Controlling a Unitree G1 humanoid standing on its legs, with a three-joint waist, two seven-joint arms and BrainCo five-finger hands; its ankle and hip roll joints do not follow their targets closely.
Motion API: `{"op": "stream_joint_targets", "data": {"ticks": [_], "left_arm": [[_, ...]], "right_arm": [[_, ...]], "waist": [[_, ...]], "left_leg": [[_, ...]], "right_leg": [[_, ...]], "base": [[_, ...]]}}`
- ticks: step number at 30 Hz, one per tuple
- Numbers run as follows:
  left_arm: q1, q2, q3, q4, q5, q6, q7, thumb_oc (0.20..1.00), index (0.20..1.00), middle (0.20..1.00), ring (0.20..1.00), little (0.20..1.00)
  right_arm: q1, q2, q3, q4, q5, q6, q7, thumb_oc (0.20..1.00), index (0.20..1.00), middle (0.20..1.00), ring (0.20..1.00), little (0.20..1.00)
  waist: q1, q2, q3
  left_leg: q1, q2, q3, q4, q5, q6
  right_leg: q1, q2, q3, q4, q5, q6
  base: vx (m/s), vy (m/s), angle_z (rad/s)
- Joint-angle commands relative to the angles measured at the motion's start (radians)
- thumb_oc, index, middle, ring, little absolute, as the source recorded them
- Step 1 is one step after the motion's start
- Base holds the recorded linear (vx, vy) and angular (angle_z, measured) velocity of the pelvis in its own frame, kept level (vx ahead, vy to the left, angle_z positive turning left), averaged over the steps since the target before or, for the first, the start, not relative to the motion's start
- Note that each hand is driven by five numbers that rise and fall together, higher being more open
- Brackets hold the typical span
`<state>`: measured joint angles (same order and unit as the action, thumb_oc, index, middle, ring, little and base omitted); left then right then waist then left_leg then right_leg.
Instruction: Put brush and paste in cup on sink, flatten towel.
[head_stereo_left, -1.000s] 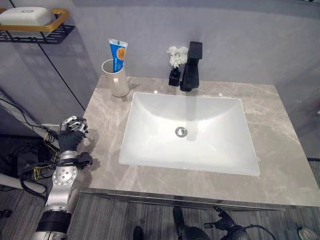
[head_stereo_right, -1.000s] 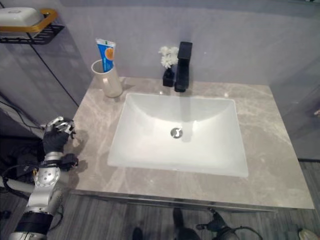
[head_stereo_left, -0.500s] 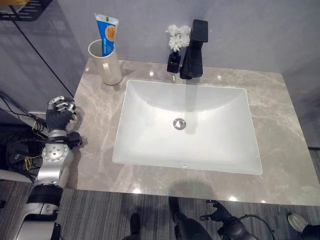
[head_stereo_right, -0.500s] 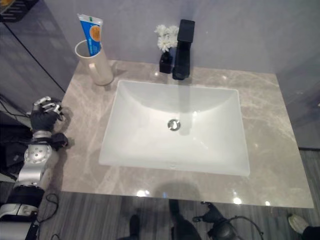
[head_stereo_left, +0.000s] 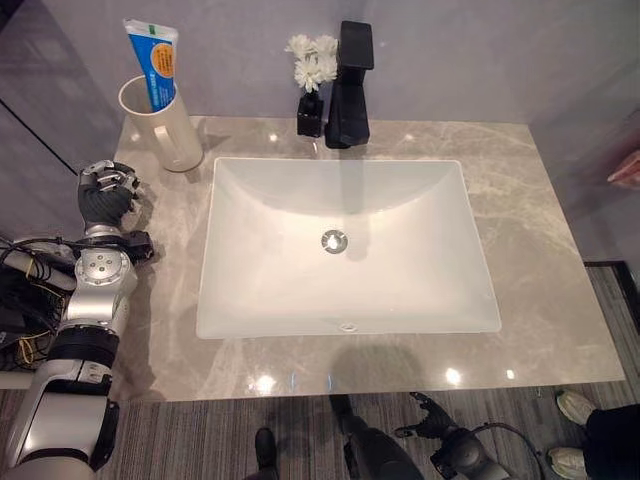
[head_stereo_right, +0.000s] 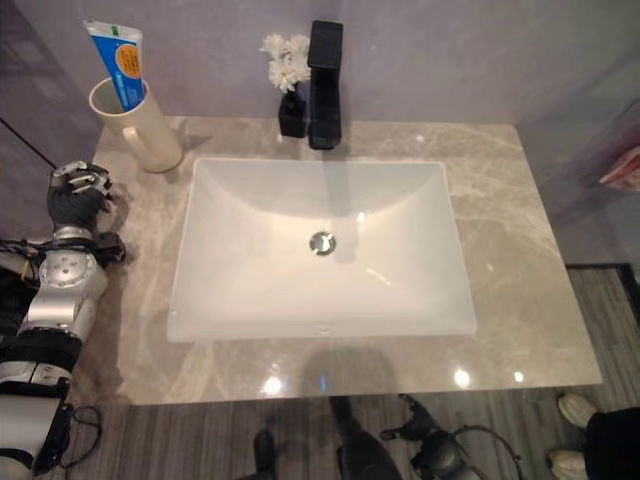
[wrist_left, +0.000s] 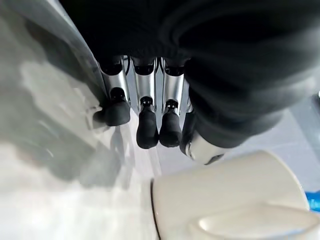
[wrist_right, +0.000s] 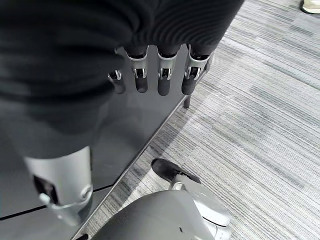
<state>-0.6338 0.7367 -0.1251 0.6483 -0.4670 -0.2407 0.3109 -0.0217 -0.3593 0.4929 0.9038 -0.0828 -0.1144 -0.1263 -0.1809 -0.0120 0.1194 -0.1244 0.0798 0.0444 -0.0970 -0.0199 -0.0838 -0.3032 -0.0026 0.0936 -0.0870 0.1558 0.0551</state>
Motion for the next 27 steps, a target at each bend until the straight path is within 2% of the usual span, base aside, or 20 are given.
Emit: {"op": "stream_joint_targets", "data": {"ticks": [1, 11, 27], "left_arm": [[-0.059, 0.033, -0.032, 0.037, 0.012, -0.015, 0.017, 0.200, 0.200, 0.200, 0.200, 0.200], [-0.110, 0.035, -0.047, 0.094, 0.023, -0.010, 0.041, 0.200, 0.200, 0.200, 0.200, 0.200], [-0.242, 0.084, -0.095, 0.243, 0.033, 0.004, 0.047, 0.200, 0.200, 0.200, 0.200, 0.200]], "right_arm": [[-0.030, -0.009, 0.007, -0.015, 0.036, -0.034, -0.003, 1.000, 1.000, 1.000, 1.000, 1.000], [-0.036, -0.013, 0.005, -0.030, 0.052, -0.042, -0.010, 1.000, 1.000, 1.000, 1.000, 1.000], [-0.027, -0.023, 0.009, -0.034, 0.075, -0.057, -0.009, 1.000, 1.000, 1.000, 1.000, 1.000]], "waist": [[-0.001, 0.001, 0.024], [-0.011, 0.003, 0.028], [-0.031, 0.006, 0.031]], "left_leg": [[0.121, -0.077, 0.023, 0.010, -0.051, 0.029], [0.106, -0.074, 0.035, 0.010, -0.047, 0.025], [0.084, -0.068, 0.040, 0.010, -0.038, 0.015]], "right_leg": [[0.009, -0.001, 0.011, 0.000, 0.009, 0.057], [-0.009, 0.005, 0.017, 0.000, 0.012, 0.058], [-0.039, 0.009, 0.018, 0.000, 0.015, 0.058]], "base": [[0.00, -0.009, -0.09], [0.00, -0.002, -0.02], [0.00, 0.000, 0.00]]}}
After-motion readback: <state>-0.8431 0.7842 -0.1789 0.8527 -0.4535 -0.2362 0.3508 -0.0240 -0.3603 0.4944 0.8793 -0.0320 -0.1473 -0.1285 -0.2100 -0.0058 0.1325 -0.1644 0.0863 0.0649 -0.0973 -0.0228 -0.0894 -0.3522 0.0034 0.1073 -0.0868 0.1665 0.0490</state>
